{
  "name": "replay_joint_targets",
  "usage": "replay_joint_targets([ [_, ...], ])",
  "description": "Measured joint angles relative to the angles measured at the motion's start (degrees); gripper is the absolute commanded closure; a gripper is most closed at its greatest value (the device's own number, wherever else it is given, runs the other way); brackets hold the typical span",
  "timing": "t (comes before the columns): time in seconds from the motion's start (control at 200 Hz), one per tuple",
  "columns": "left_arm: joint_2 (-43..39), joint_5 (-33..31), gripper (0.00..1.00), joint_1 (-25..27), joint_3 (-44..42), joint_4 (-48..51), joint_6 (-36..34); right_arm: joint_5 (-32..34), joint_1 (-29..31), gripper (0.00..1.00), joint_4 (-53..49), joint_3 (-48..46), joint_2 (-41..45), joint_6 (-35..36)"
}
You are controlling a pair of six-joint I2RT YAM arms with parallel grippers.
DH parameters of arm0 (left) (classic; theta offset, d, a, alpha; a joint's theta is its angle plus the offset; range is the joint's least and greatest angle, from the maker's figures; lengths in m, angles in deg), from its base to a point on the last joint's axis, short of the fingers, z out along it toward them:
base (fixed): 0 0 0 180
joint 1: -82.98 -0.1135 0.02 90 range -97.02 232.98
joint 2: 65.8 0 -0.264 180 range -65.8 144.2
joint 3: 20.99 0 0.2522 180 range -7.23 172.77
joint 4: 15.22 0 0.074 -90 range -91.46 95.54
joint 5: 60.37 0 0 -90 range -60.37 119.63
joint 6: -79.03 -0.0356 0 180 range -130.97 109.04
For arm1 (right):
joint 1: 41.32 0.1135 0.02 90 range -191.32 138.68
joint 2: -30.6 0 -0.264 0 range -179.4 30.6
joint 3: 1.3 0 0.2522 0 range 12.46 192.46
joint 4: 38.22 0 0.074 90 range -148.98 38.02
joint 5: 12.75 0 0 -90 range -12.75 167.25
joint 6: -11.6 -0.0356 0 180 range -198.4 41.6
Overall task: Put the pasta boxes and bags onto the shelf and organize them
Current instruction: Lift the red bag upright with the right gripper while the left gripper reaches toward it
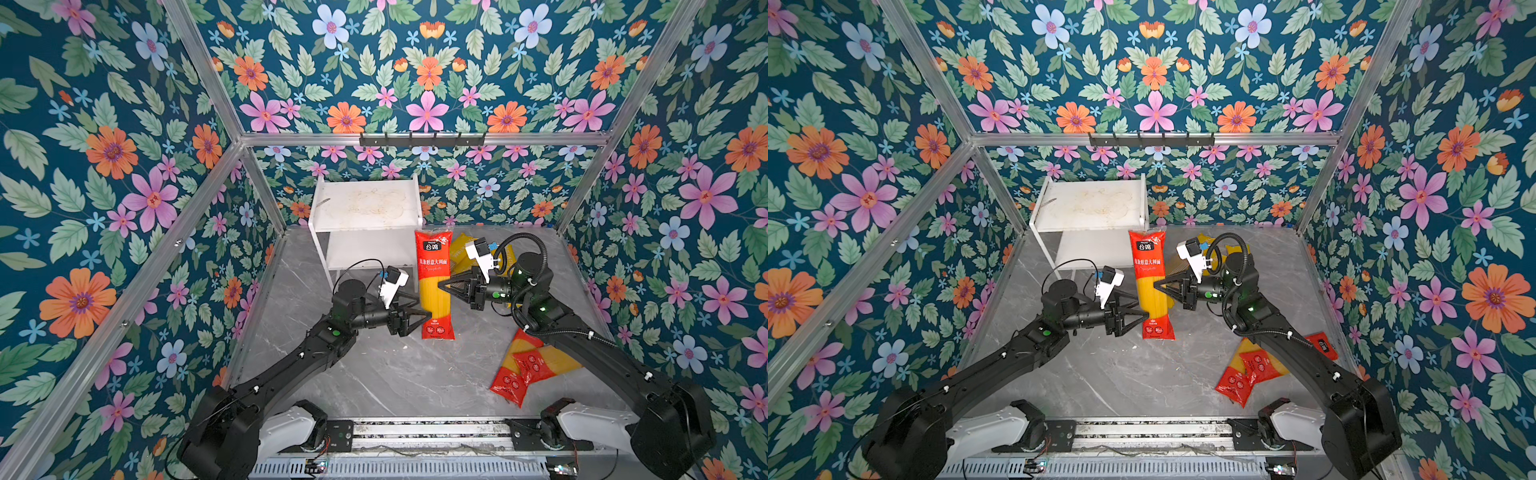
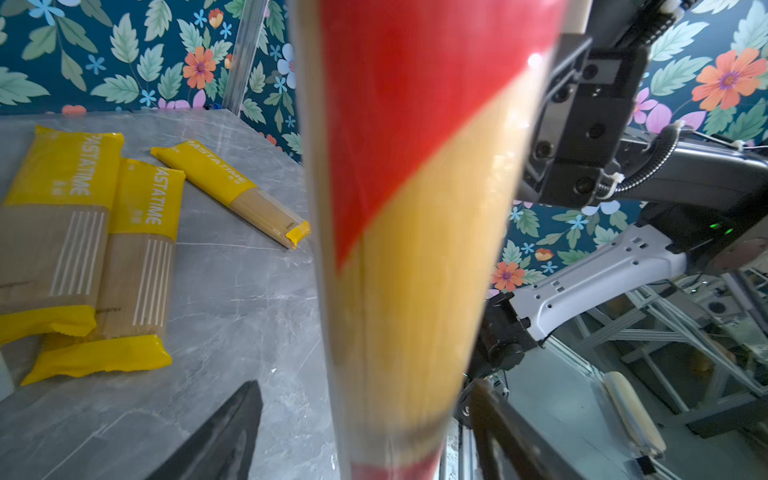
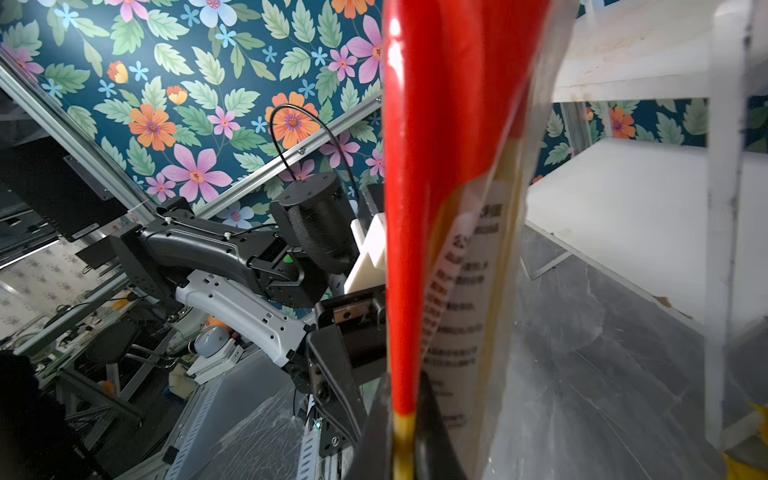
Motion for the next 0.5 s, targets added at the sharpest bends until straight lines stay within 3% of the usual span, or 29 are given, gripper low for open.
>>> replay_joint_targets([
  [0.16,0.7,2.21,0.28,0.0,-0.81,-5.6,2.58,-1.09,0.92,1.0,4.9,0.87,-3.06,-2.49],
  [0.335,1.66,3.17,0.53,-0.2,-0.79,-8.61,5.05,-1.33,1.68,1.0,8.17,2.27,-6.1,-5.51],
  [0.46,1.7,2.45,0.62,-0.48,-0.76,-8.83,6.05,-0.7,1.73,1.0,9.94,2.64,-7.39,-6.82],
  [0.5,1.77,2.08,0.65,-0.57,-0.76,-8.81,6.38,-0.39,1.73,0.94,9.99,2.84,-7.78,-7.28],
])
